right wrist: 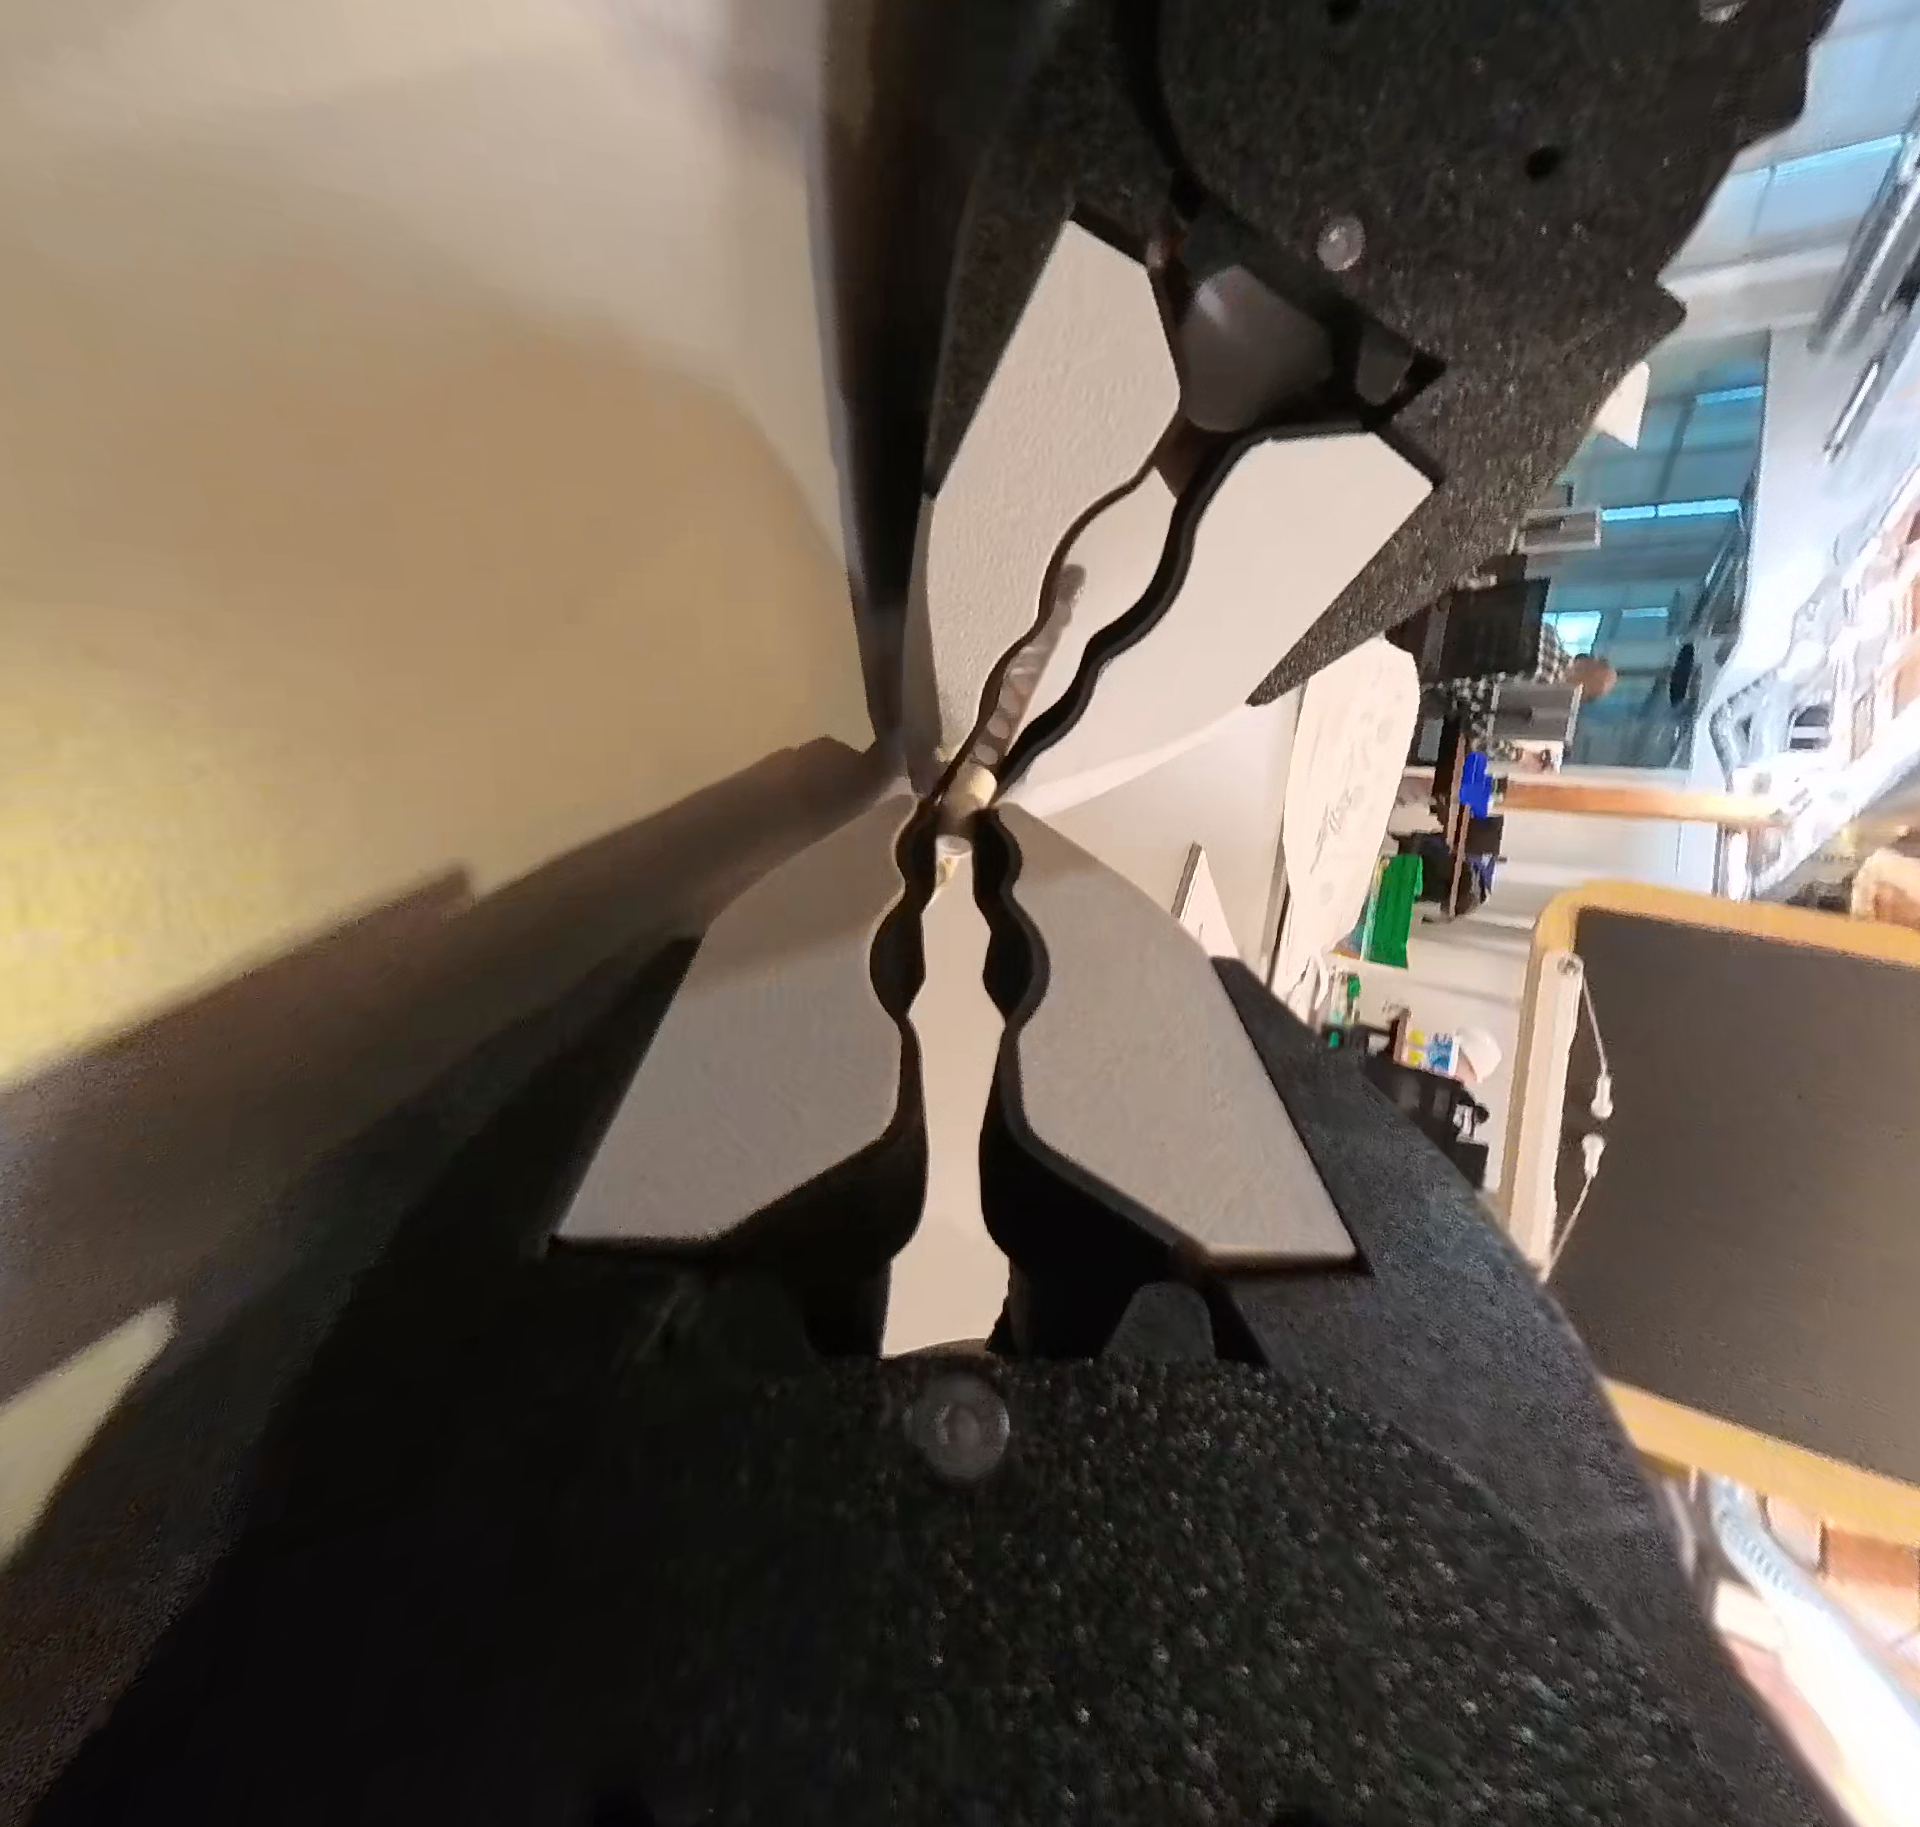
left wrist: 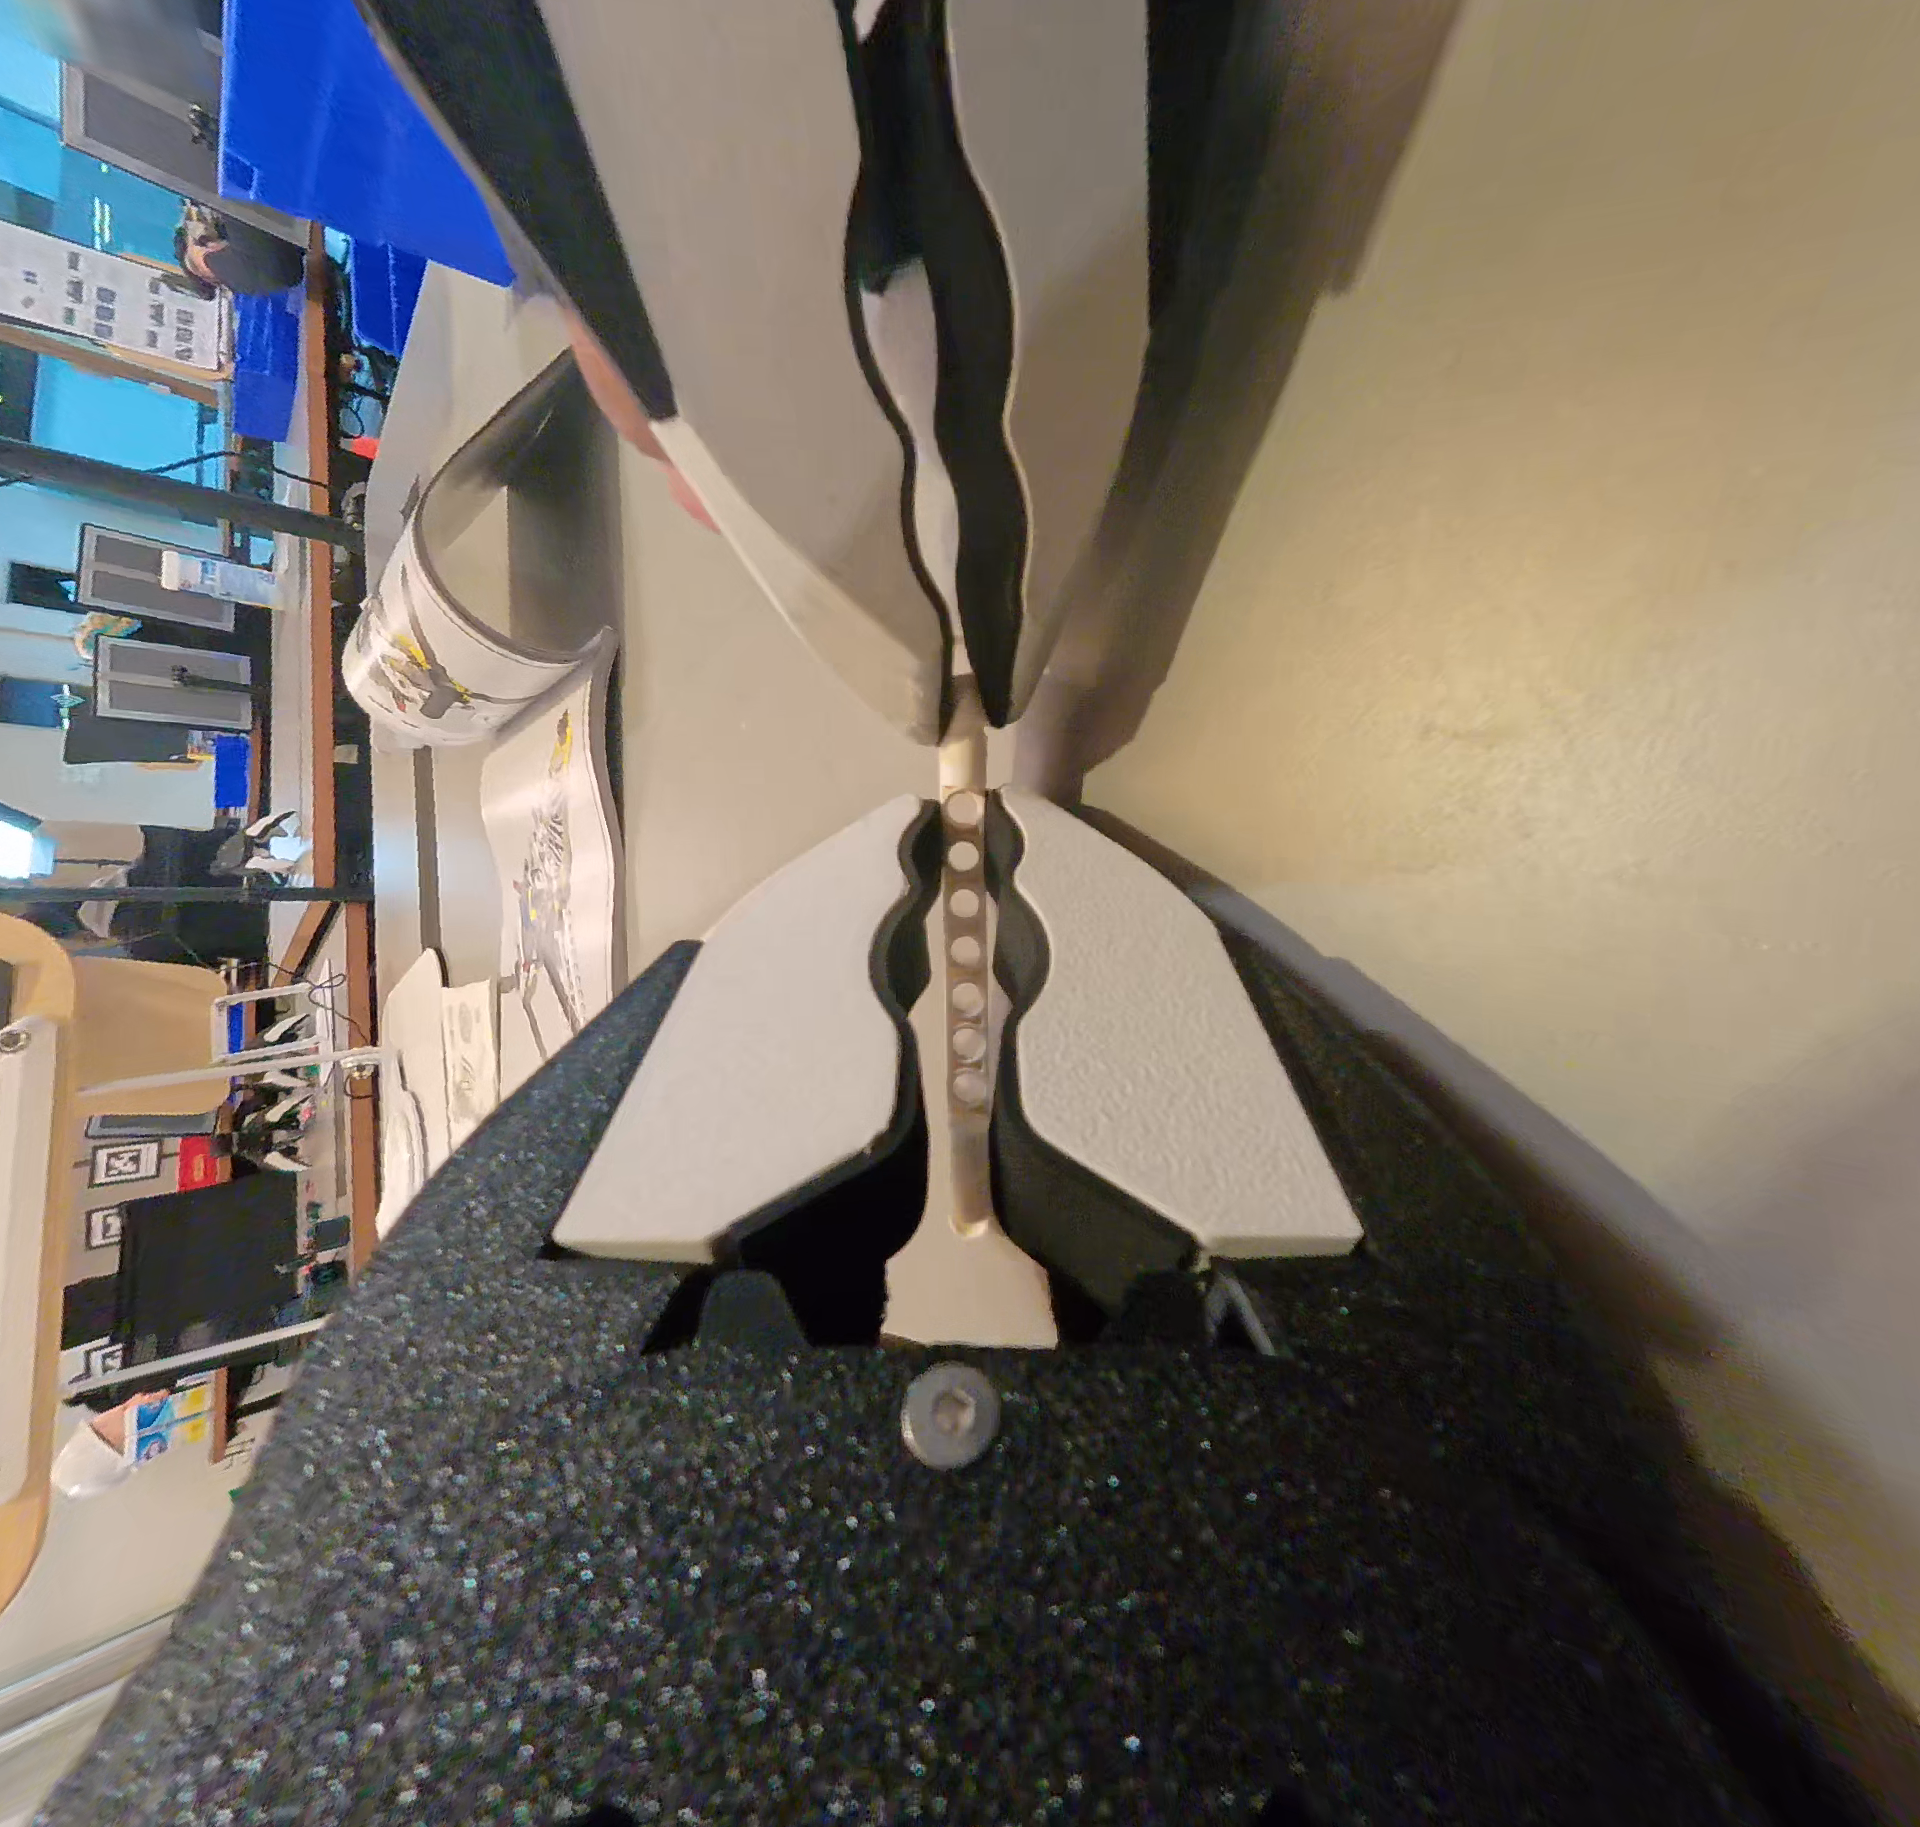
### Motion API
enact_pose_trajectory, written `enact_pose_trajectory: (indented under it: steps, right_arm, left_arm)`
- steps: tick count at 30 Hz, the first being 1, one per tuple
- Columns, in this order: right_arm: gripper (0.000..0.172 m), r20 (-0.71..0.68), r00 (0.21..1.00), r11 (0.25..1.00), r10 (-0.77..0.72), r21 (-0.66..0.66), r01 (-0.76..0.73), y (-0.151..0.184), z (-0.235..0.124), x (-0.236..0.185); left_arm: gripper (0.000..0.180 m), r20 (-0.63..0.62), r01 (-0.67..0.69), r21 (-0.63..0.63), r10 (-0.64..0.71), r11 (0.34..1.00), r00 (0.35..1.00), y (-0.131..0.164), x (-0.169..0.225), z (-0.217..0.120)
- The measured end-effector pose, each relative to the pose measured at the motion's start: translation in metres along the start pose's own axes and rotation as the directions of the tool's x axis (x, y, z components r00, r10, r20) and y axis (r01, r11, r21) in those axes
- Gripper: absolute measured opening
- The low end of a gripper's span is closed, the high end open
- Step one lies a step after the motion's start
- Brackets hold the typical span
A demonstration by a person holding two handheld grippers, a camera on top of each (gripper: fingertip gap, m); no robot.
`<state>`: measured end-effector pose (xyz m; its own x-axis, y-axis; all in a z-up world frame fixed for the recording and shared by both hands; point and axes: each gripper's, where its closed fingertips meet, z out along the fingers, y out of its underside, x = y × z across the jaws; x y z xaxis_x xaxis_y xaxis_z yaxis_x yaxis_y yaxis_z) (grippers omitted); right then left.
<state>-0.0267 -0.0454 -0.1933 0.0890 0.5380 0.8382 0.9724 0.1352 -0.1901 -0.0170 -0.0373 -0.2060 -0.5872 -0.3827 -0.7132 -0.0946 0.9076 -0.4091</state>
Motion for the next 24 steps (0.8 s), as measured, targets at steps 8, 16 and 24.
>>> enact_pose_trajectory:
  steps: [8,16,24]
  right_arm:
    - [0.006,0.077,0.989,0.991,-0.126,0.055,0.121,-0.005,-0.001,-0.008]
    - [0.005,0.103,0.972,0.976,-0.210,0.074,0.203,-0.011,-0.004,-0.013]
    - [0.005,0.131,0.948,0.956,-0.289,0.101,0.277,-0.014,-0.004,-0.014]
  left_arm:
    - [0.010,-0.082,-0.051,0.056,0.055,0.997,0.995,-0.006,0.006,0.000]
    - [0.010,-0.148,-0.046,0.117,0.063,0.992,0.987,-0.012,0.012,-0.001]
    - [0.011,-0.186,-0.041,0.133,0.066,0.990,0.980,-0.011,0.011,0.000]
